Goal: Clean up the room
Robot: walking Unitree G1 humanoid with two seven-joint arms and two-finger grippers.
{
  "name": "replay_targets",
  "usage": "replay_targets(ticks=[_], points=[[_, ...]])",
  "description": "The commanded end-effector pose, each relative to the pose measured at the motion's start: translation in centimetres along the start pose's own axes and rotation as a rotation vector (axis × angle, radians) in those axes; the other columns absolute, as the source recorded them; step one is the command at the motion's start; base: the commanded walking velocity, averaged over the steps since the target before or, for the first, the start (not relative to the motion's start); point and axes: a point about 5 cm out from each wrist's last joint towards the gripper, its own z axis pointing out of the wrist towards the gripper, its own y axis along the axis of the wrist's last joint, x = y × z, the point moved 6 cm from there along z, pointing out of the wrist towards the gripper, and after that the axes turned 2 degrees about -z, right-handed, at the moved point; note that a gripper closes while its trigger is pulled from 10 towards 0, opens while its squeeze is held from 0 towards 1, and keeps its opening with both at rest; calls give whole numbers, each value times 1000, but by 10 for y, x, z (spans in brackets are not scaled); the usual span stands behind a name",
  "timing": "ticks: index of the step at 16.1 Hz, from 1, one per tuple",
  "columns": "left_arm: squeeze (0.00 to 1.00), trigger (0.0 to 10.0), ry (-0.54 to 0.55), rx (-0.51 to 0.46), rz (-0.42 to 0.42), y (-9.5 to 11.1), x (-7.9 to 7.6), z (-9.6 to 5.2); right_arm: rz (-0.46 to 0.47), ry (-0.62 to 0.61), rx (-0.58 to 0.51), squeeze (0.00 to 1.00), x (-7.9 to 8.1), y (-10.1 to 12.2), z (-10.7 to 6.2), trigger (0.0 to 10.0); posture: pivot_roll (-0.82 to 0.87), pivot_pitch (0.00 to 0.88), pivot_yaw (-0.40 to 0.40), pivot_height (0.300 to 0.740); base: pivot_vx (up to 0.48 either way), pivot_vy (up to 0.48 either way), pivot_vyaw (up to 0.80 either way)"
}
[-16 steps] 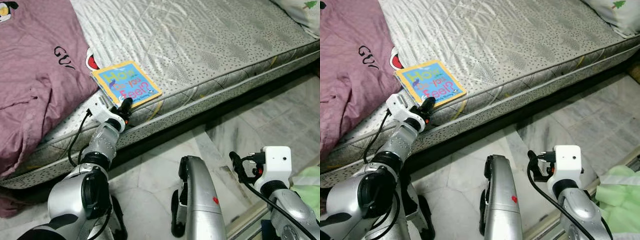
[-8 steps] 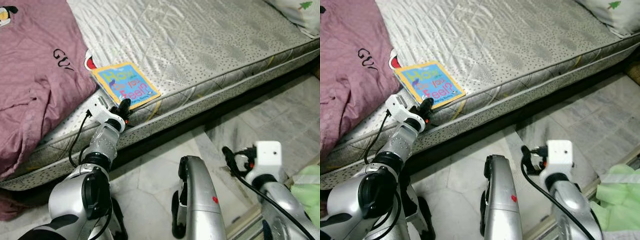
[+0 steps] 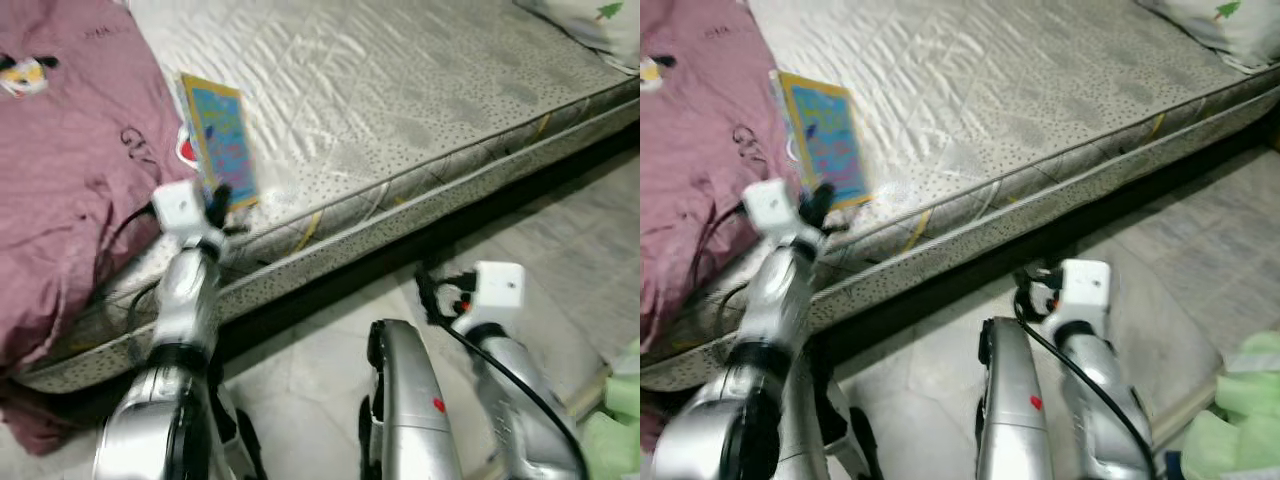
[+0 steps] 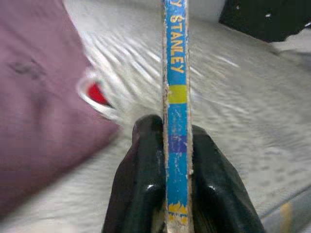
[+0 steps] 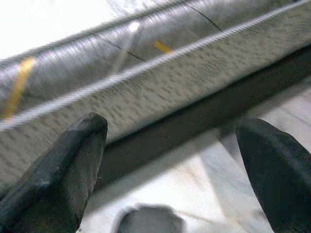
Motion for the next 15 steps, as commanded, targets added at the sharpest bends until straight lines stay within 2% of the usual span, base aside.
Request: replay_targets(ticks=[1, 2, 5, 6, 7, 11, 12, 15], points=[[0, 0, 1, -59, 81, 17, 4, -3, 15, 1, 2, 0, 4, -5, 2, 10000, -52, 63, 31, 495, 0, 0, 0], [0, 0, -38, -83, 171, 22, 2, -29, 62, 83, -10, 0, 28, -5, 9, 10000, -21, 33, 50, 495, 0, 0, 0], [0, 0, -47, -66, 236, 23, 5, -51, 137, 149, -69, 0, 49, 7, 19, 10000, 22, 1, 67, 495, 0, 0, 0], [0, 0, -52, -59, 243, 22, 4, -53, 150, 151, -81, 0, 50, 9, 21, 10000, 25, 0, 68, 495, 0, 0, 0], [0, 0, -65, -28, 264, 20, 0, -64, 188, 160, -131, 0, 53, 18, 26, 10000, 36, 0, 71, 495, 0, 0, 0], [0, 0, -107, 3, 252, 14, -10, -67, 214, 185, -147, 0, 57, 21, 26, 10000, 36, 4, 60, 529, 0, 0, 0], [0, 0, -111, 35, 220, 9, -18, -69, 218, 188, -152, 0, 57, 21, 27, 10000, 31, 3, 56, 549, 0, 0, 0], [0, 0, -124, 53, 229, 5, -23, -70, 218, 187, -158, 0, 55, 21, 27, 10000, 23, 2, 57, 574, 0, 0, 0]])
